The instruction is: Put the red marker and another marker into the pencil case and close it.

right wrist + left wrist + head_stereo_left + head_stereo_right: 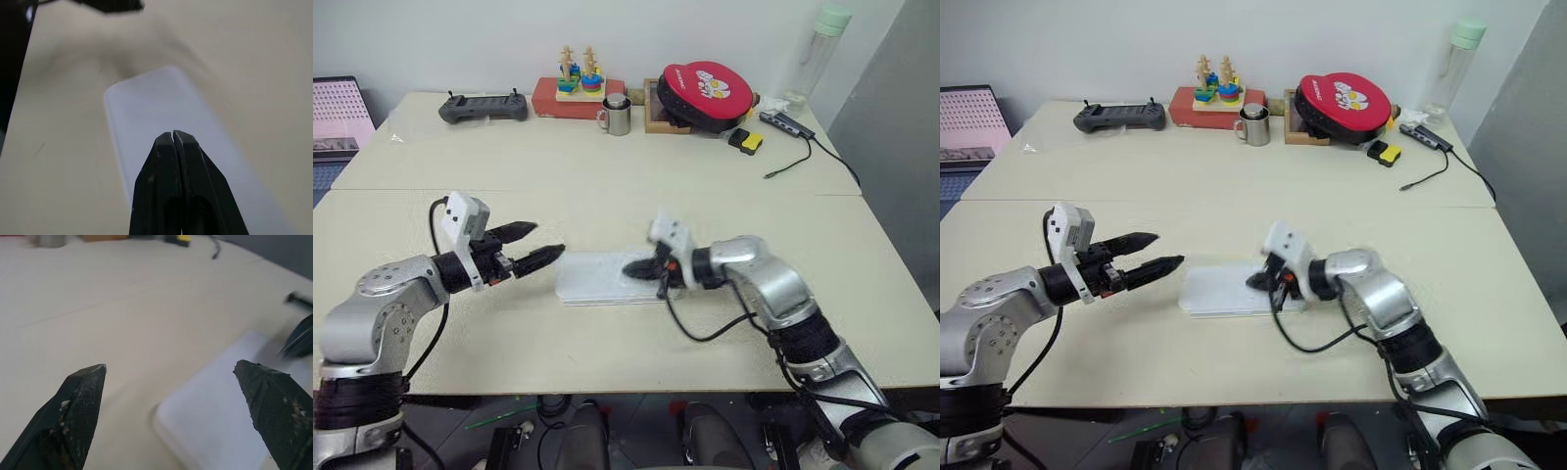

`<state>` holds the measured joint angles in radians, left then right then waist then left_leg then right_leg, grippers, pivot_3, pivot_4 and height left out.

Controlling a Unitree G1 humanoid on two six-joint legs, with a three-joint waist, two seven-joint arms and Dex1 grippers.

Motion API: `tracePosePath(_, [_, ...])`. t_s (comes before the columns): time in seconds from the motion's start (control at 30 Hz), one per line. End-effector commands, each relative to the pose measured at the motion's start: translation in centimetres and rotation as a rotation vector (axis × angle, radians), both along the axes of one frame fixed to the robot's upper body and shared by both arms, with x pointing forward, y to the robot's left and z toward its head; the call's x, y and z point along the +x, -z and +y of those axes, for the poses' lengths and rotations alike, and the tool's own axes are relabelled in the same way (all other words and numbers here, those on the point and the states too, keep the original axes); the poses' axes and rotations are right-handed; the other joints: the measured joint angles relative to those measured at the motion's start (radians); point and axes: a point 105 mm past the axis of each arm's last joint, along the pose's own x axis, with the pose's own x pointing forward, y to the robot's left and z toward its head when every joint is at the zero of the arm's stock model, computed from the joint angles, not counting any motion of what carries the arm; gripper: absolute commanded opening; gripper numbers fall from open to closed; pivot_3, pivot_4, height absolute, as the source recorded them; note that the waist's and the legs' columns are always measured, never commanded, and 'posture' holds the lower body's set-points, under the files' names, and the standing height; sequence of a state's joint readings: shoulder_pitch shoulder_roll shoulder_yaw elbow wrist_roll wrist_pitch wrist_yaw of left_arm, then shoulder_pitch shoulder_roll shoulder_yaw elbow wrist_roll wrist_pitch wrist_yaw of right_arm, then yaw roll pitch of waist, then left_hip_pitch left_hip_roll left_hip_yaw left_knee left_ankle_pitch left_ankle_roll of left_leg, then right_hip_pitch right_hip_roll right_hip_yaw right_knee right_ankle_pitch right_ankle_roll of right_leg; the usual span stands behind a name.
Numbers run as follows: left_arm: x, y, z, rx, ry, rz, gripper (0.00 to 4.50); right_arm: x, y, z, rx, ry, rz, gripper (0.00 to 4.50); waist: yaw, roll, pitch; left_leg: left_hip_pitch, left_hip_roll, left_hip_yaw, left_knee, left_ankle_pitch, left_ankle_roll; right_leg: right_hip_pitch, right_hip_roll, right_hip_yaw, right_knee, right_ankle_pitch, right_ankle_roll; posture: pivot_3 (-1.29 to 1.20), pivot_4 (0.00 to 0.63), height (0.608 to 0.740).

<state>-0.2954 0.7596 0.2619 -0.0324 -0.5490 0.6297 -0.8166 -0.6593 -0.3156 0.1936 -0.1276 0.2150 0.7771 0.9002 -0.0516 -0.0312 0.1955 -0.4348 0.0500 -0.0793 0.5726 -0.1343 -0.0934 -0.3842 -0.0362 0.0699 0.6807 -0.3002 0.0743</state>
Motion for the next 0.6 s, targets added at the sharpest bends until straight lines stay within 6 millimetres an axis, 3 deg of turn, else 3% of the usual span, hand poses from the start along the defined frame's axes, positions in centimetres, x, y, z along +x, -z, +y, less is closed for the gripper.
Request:
tracePosePath(0.03, [1.6,-0.8,1.6,0.033,-0.112,-0.073,4.50,1.2,-0.8,-3.9,0.033,0.181,-0.024,0.88,0.006,-0.001,0.000,0.000,0.000,0.000,0.000,0.000,0.000,0.000,0.000,0.000,0.000,0.000,0.000,0.00,0.150,0.740])
tracePosePath(0.13, [1.8,0.2,2.7,0.091,-0.157,-0.055,4.50,1.8,-0.8,-8.6,0.035,0.357,-0.026,1.50,0.008,0.000,0.000,0.000,0.000,0.000,0.000,0.000,0.000,0.000,0.000,0.000,-0.001,0.000,-0.001,0.00,0.150,0.740])
tracePosePath(0.23, [1.8,0.7,3.8,0.107,-0.182,-0.040,4.50,1.7,-0.8,-11.9,0.032,0.483,-0.032,2.23,0.011,0.000,0.000,-0.001,0.000,0.001,-0.001,0.000,0.000,-0.001,0.000,0.001,-0.001,0.000,-0.003,0.00,0.150,0.740])
tracePosePath(0.33, [1.7,0.7,3.9,0.109,-0.165,-0.033,4.50,1.6,-0.4,-12.8,0.032,0.514,-0.023,3.10,0.007,0.000,0.000,-0.001,0.000,0.001,-0.001,0.000,0.000,-0.001,0.000,0.000,-0.001,0.000,-0.003,0.00,0.150,0.740])
tracePosePath(0.5, [1.8,0.6,4.5,0.114,-0.171,-0.028,4.50,1.4,-0.6,-13.0,0.041,0.521,-0.029,4.14,-0.004,0.000,0.000,-0.001,0.000,0.001,-0.001,0.000,0.000,-0.001,0.000,0.001,0.000,0.000,0.000,0.00,0.150,0.740])
tracePosePath(0.6, [2.0,0.8,4.8,0.132,-0.178,-0.022,4.50,1.3,-0.5,-13.0,0.045,0.529,-0.024,4.49,-0.004,0.000,0.000,-0.001,0.000,0.001,0.000,0.000,0.000,-0.001,0.000,0.001,0.000,0.000,0.000,0.00,0.150,0.740])
